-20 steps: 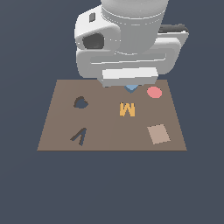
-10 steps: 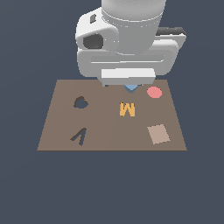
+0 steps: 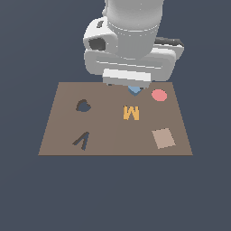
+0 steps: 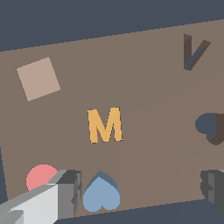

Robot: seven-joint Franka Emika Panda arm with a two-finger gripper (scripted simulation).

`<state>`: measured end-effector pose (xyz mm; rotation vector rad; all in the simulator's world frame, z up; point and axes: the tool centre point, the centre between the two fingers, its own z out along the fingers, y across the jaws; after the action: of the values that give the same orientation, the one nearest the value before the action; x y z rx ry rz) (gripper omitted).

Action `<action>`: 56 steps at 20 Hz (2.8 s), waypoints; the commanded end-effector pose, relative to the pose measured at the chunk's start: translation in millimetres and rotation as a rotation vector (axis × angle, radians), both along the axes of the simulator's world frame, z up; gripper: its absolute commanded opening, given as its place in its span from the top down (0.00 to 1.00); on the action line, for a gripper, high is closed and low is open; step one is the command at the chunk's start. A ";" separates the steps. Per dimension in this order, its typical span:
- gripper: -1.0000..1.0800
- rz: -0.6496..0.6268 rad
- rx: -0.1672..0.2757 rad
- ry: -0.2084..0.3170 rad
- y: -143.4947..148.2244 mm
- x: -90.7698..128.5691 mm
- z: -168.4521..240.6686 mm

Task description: Insert a designated object into the corresponding slot on a board.

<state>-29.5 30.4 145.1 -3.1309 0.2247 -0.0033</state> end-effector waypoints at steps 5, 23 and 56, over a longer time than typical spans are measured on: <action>0.04 -0.175 -0.001 0.001 5.2 -23.7 -23.0; 0.04 -0.627 -0.003 0.002 38.5 -75.1 -83.1; 1.00 -0.714 -0.001 0.003 48.8 -82.0 -115.2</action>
<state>-111.1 79.7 30.6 -2.8568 1.3045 -0.0013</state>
